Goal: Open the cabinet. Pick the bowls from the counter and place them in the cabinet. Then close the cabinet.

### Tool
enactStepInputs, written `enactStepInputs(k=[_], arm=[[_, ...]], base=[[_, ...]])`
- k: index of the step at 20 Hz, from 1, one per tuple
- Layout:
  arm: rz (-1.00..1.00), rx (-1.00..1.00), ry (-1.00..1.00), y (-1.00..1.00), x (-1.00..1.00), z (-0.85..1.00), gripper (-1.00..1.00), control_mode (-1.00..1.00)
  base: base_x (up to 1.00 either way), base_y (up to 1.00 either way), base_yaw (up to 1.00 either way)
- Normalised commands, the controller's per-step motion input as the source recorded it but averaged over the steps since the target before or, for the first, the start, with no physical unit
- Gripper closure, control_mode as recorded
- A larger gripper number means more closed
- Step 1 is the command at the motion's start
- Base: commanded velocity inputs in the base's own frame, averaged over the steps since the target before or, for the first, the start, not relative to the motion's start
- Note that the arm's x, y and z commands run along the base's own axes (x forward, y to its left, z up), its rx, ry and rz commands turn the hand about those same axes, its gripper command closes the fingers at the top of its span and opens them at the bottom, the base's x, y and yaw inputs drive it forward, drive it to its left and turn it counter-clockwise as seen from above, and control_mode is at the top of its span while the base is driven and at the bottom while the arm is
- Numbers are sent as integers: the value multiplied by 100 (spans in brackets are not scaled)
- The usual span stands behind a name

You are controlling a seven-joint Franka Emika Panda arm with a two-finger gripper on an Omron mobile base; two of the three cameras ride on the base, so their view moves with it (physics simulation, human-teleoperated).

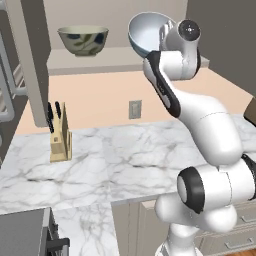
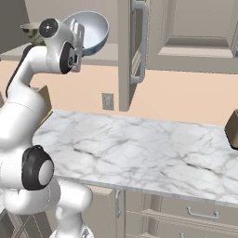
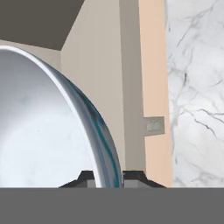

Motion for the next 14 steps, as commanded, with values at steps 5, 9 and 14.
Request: enactStepInputs(k=[5, 9, 14], arm=[[0, 0, -3, 0, 26, -7, 100, -100], [0, 0, 0, -1, 21, -9, -100, -100], [0, 2, -5, -16, -4, 0, -100, -100]], base=[[0, 0, 0], [0, 0, 0], [0, 0, 0]])
